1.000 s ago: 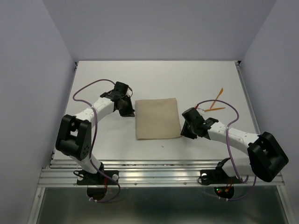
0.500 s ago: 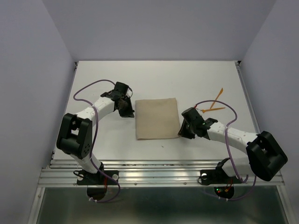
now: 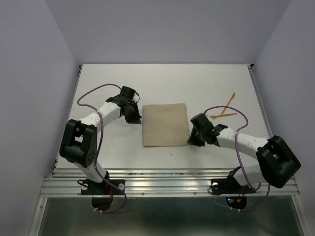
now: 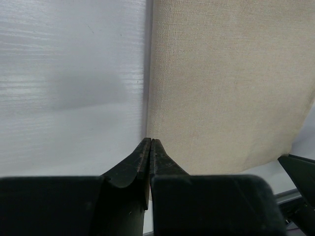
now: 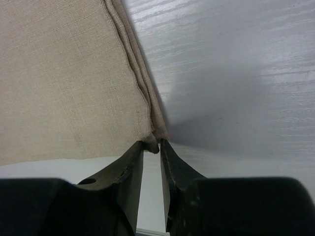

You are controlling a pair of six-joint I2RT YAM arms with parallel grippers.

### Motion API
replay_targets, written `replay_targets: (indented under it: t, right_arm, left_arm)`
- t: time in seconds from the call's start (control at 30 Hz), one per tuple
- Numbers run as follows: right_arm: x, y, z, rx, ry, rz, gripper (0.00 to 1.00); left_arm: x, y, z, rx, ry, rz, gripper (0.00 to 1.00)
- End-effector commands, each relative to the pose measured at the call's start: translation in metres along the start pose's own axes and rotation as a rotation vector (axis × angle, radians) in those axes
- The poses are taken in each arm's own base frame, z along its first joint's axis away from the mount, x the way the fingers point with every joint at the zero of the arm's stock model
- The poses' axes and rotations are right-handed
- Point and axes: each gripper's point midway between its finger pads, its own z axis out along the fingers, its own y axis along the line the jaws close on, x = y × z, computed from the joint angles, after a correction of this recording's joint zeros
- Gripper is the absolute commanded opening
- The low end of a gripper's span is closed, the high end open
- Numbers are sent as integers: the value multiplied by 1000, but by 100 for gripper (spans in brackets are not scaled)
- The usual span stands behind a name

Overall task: Fold the napkin into a case and place the utensils inside
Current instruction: Pick up the top corner of the square-folded napkin from the center of the board.

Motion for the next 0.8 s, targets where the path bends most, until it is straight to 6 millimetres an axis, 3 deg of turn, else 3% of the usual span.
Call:
replay_targets:
  t: [0.0,0.1,0.33,0.77]
  right_arm:
    - [-4,9,1,-27,-19,-4,29]
    - [-4,9,1,-27,-19,-5,29]
    - [-11,14,-6,-42,-45,-11,4]
    - [-28,40,-25,-91,-64,-67,3]
  left_arm:
    - [-5,-4,-8,19,-20,20,12]
    - [-4,-3,-7,19,-17,20,12]
    - [-1,-1,-5,15,-8,17,12]
    - [2,-4,-3,35,1,7,12]
